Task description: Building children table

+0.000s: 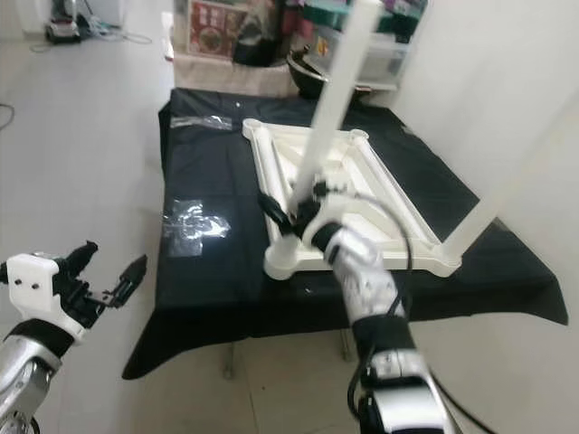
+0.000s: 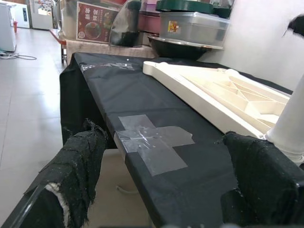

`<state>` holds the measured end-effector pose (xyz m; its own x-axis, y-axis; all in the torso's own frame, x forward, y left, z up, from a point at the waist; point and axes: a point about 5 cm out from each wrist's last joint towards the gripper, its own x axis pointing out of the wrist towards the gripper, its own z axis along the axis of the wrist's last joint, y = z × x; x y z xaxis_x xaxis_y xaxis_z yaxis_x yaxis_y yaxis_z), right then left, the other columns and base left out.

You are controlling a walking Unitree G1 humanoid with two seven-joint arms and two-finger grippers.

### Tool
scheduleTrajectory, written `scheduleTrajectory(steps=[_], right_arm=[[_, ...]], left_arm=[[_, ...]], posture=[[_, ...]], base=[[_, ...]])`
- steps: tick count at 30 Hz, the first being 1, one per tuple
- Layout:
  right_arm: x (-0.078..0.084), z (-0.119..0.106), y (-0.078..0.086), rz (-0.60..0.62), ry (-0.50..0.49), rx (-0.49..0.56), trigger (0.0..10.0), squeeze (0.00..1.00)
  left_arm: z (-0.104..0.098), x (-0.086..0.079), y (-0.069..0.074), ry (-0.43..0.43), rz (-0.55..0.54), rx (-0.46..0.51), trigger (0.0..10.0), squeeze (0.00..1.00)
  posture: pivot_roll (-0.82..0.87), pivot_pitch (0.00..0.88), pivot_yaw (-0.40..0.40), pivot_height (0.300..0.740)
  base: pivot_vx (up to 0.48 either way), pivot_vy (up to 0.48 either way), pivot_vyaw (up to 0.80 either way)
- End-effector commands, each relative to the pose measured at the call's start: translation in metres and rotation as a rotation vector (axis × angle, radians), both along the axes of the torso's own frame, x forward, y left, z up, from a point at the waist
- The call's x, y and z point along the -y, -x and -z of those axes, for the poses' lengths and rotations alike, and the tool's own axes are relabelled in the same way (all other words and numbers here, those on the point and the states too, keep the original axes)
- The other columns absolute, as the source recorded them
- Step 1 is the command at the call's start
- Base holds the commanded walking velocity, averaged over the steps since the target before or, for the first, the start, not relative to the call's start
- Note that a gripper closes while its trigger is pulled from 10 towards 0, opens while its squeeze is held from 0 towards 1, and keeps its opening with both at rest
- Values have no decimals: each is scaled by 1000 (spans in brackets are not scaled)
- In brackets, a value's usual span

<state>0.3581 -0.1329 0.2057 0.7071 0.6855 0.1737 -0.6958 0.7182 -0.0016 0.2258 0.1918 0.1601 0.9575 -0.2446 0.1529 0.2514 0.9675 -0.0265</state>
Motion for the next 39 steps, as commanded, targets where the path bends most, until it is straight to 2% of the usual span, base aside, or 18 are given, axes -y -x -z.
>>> scheduleTrajectory(steps=[1, 2, 5, 9, 11, 12, 21, 22, 24, 25, 26, 27, 29, 30, 35, 36, 38, 39], right_arm=[[-6, -1, 5, -78, 4, 11, 10000, 0], [-8, 15, 10, -209, 99, -36, 10000, 0], [-8, 26, 15, -305, 165, -78, 10000, 0], [-8, 26, 15, -305, 165, -78, 10000, 0], [-10, 38, 14, -369, 193, -119, 9020, 0], [-14, 52, 4, -285, 180, -170, 0, 0], [-10, 62, -4, -113, 192, -203, 0, 0], [23, 77, -14, 374, 134, -336, 0, 0], [23, 77, -14, 374, 134, -336, 0, 0], [46, 89, -10, 718, 133, -421, 0, 0], [46, 89, -10, 718, 133, -421, 0, 0], [55, 93, -1, 940, 140, -454, 0, 0], [55, 93, -1, 940, 140, -454, 0, 0], [46, 79, 8, 1023, 153, -366, 9882, 0], [30, 74, 6, 950, 146, -326, 10000, 0], [23, 68, 2, 878, 84, -289, 10000, 718], [23, 68, 2, 878, 84, -289, 10000, 718], [4, 46, -6, 626, -45, -195, 10000, 1000]], left_arm=[[3, 3, -1, 4, 14, -12, 10000, 0], [3, 2, -1, 4, 11, -9, 10000, 0], [2, 2, -1, 4, 9, -7, 10000, 0], [2, 2, -1, 4, 9, -7, 10000, 0], [2, 2, -1, 3, 5, -5, 10000, 0], [2, 1, -1, 1, 0, -6, 10000, 0], [2, 1, 0, -1, 0, -8, 10000, 0], [2, 1, 0, -1, 3, -8, 10000, 0], [2, 1, 0, -1, 3, -8, 10000, 0], [1, 1, 1, -1, 5, -8, 10000, 0], [1, 1, 1, -1, 5, -8, 10000, 0], [1, 1, 1, -2, 6, -9, 10000, 0], [1, 1, 1, -2, 6, -9, 10000, 0], [1, 0, 1, -2, 7, -11, 10000, 0], [1, 0, 0, -3, 8, -11, 10000, 0], [1, 1, 0, -2, 5, -10, 10000, 0], [1, 1, 0, -2, 5, -10, 10000, 0], [1, 1, 0, 0, 2, -9, 10000, 0]], posture=[[138, 0, -176, 740], [156, 0, -191, 740], [156, 0, -191, 740], [156, 0, -191, 740], [163, 0, -194, 740], [171, 0, -189, 740], [167, 0, -186, 740], [150, 0, -179, 740], [150, 0, -179, 740], [152, 0, -176, 740], [152, 0, -176, 740], [152, 0, -176, 740], [152, 0, -176, 740], [143, 0, -168, 740], [144, 0, -170, 740], [149, 0, -175, 740], [149, 0, -175, 740], [148, 0, -176, 740]], base=[[0, 0, 0], [0, 0, 0], [0, 0, 0], [0, 0, 0], [0, 0, 0], [0, 0, 0], [0, 0, 0], [0, 0, 0], [0, 0, 0], [0, 0, 0], [0, 0, 0], [0, 0, 0], [0, 0, 0], [0, 0, 0], [0, 0, 0], [0, 0, 0], [0, 0, 0], [0, 0, 0]])
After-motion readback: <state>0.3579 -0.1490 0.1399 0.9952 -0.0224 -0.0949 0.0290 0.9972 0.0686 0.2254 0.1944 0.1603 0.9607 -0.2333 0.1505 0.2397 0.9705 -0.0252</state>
